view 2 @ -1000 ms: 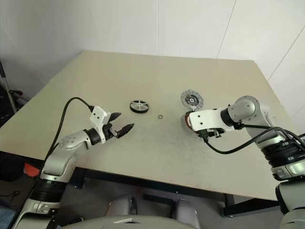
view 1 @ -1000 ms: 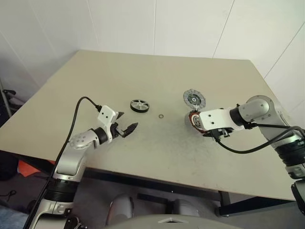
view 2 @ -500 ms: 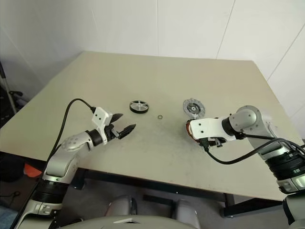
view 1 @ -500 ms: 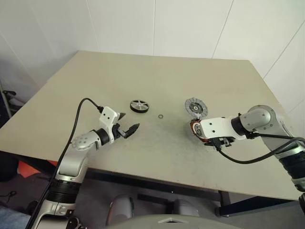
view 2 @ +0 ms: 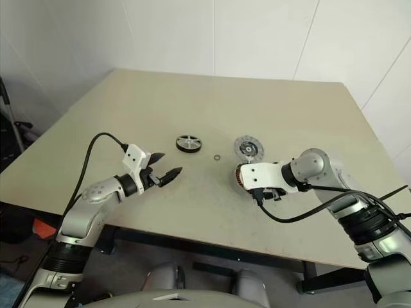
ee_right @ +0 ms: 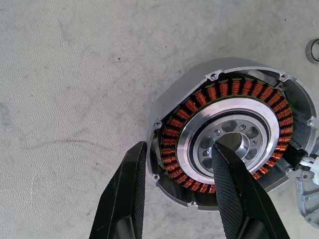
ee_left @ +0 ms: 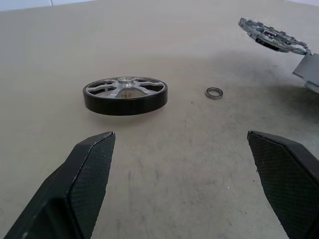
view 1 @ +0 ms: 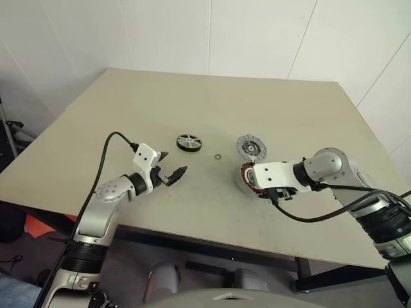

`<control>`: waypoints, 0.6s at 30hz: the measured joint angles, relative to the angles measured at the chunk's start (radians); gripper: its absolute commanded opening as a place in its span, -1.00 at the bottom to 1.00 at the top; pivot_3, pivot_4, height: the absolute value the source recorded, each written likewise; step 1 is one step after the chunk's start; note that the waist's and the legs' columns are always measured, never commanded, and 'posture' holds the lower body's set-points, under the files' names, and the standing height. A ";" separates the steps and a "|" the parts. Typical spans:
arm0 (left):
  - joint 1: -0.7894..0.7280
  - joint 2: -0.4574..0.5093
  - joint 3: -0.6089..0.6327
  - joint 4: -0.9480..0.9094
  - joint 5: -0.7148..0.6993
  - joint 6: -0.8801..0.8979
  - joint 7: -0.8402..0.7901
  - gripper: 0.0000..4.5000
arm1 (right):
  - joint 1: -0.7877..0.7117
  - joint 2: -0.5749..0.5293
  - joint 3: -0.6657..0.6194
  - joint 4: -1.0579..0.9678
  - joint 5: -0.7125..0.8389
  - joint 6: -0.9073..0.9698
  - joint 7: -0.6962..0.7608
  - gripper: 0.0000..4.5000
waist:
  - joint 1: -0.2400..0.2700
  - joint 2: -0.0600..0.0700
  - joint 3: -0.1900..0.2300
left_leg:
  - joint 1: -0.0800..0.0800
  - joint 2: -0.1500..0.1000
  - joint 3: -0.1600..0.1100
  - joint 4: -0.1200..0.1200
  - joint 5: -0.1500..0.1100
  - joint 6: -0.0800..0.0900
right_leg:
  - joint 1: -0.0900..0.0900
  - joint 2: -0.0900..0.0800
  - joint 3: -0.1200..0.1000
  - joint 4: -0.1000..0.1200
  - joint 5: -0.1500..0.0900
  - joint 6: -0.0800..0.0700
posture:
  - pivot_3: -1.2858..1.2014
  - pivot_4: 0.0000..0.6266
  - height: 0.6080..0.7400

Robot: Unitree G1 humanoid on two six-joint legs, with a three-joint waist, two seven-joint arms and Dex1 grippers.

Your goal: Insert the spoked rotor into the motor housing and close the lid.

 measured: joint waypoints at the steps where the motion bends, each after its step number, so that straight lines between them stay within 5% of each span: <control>1: 0.000 0.001 0.000 0.000 0.000 0.000 0.000 1.00 | -0.003 0.001 0.001 0.008 -0.001 -0.004 -0.001 -0.15 | 0.000 0.000 0.000 | 0.001 0.000 0.000 0.000 0.000 0.000 | 0.000 0.000 0.000 0.000 -0.001 0.002 | 0.03 -1.00 1.00; 9: 0.001 0.006 0.002 0.000 0.000 -0.002 0.002 1.00 | -0.039 0.032 0.020 0.091 -0.018 -0.024 -0.018 -0.15 | -0.001 0.000 0.000 | 0.006 0.000 0.000 0.000 0.000 -0.001 | 0.006 0.000 0.000 0.000 -0.003 0.006 | 0.03 -1.00 1.00; 10: 0.001 0.007 0.002 0.000 0.000 -0.003 0.002 1.00 | -0.043 0.034 0.021 0.102 -0.022 -0.025 -0.020 0.13 | -0.001 0.000 0.000 | 0.008 0.000 0.000 0.000 0.000 -0.001 | 0.008 0.000 0.000 0.000 -0.003 0.006 | 0.03 -1.00 1.00; 14: 0.002 0.011 0.003 0.000 0.000 -0.003 0.006 1.00 | -0.053 0.049 0.024 0.129 -0.040 -0.016 -0.048 0.65 | 0.001 0.000 0.000 | 0.011 -0.001 0.000 0.000 0.000 -0.001 | 0.013 0.000 0.000 -0.001 -0.004 0.006 | 0.03 -1.00 1.00; 18: 0.002 0.011 0.003 -0.001 0.000 -0.003 0.012 1.00 | -0.057 0.060 0.024 0.135 -0.042 0.004 -0.056 0.65 | -0.001 0.000 0.000 | 0.009 -0.001 0.000 -0.001 0.000 -0.001 | 0.010 0.000 0.000 -0.001 -0.003 0.006 | 0.03 -1.00 1.00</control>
